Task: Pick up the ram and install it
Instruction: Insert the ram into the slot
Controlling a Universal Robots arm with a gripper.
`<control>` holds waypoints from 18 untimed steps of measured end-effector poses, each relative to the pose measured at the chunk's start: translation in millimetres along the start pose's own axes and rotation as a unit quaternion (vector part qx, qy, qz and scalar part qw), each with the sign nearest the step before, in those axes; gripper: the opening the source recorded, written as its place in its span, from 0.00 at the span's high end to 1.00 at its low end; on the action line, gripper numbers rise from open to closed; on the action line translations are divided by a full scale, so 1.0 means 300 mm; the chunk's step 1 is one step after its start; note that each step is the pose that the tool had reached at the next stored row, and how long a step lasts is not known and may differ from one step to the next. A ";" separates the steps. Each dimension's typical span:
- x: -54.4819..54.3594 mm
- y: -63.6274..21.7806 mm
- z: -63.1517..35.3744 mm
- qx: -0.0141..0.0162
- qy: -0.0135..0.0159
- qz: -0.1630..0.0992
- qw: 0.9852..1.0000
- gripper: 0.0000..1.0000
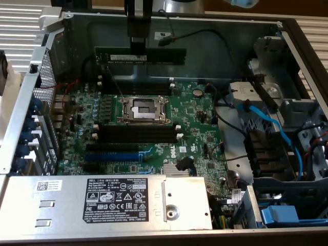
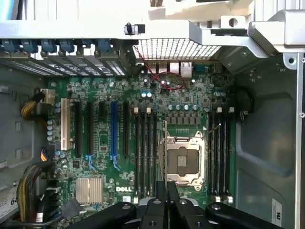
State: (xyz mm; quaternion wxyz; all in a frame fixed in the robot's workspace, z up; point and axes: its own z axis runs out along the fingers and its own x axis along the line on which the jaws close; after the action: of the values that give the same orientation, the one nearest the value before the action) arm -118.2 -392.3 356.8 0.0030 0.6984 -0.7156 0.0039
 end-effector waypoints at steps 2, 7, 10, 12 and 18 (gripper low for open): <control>-0.001 0.000 0.017 0.000 0.001 0.008 1.000 0.88; -0.003 0.000 0.077 0.000 0.001 0.027 1.000 0.88; 0.006 0.000 0.114 0.000 0.001 0.025 1.000 0.88; 0.015 0.000 0.139 0.000 0.001 0.019 1.000 0.88; 0.028 0.000 0.175 0.000 0.001 0.008 1.000 0.88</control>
State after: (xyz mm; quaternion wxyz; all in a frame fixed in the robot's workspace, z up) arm -118.3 -401.2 304.4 0.0036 0.6926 -0.7213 0.0043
